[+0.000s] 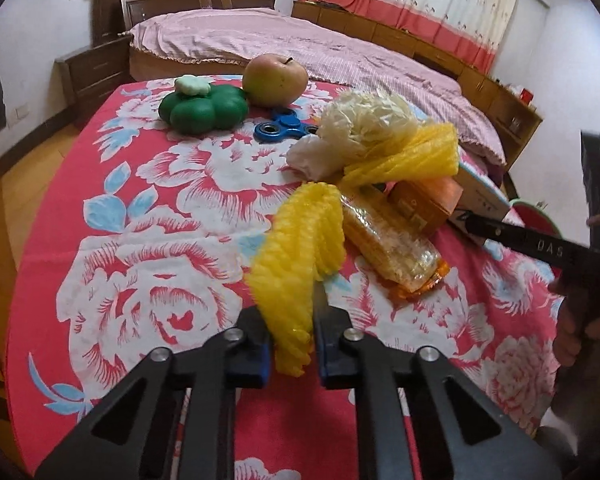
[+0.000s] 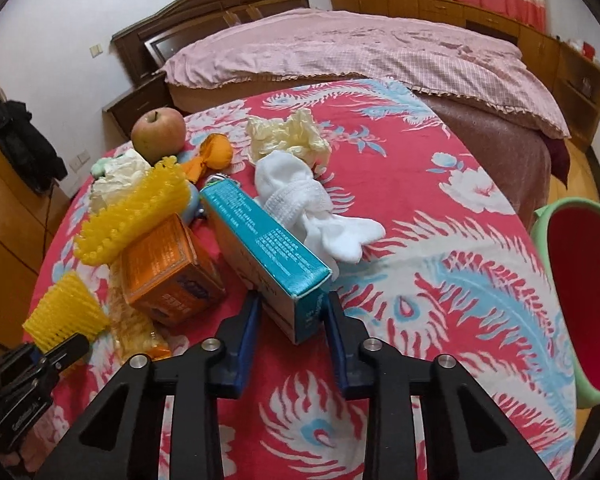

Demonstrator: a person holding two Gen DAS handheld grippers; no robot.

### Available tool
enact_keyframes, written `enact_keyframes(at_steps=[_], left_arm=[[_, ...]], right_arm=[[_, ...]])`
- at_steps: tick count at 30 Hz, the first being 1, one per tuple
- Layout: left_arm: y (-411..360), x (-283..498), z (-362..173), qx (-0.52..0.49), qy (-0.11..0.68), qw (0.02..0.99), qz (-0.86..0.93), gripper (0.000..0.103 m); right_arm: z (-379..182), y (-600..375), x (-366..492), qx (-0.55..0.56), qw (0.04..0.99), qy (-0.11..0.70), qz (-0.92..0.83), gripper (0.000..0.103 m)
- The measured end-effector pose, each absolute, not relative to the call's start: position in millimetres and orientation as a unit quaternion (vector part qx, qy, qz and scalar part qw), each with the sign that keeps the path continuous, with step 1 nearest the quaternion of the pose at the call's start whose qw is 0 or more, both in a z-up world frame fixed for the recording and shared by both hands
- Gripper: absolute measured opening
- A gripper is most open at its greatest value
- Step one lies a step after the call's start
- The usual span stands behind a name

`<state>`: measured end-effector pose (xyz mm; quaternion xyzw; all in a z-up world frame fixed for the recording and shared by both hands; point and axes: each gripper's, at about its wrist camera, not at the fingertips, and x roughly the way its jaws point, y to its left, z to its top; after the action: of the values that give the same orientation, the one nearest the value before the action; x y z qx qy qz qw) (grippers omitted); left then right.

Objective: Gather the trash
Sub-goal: 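Grasp the yellow foam net with the left tool while the right tool grasps the blue tissue box, then carry both items over the red bin and open both tools to drop them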

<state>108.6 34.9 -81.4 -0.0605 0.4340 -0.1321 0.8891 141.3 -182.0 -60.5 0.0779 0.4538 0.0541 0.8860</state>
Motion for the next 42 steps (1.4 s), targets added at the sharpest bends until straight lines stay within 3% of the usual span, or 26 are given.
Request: enact_keyframes(at_steps=[19, 30, 42], left_arm=[[28.3, 91.3, -38.7, -0.104, 0.403, 0.898, -0.145, 0.011], [-39.1, 93.0, 2.2, -0.082, 0.387, 0.896, -0.203, 0.010], [-152.9, 118.3, 5.8, -0.022, 0.399, 0.875, -0.275, 0.010]], right_arm=[[-20.8, -200.0, 75.6, 0.110, 0.909, 0.394, 0.084, 0.023], [17.3, -253.6, 39.1, 0.130, 0.928, 0.346, 0.038, 0.023], [5.8, -351.2, 19.4, 0.167, 0.923, 0.338, -0.071, 0.024]])
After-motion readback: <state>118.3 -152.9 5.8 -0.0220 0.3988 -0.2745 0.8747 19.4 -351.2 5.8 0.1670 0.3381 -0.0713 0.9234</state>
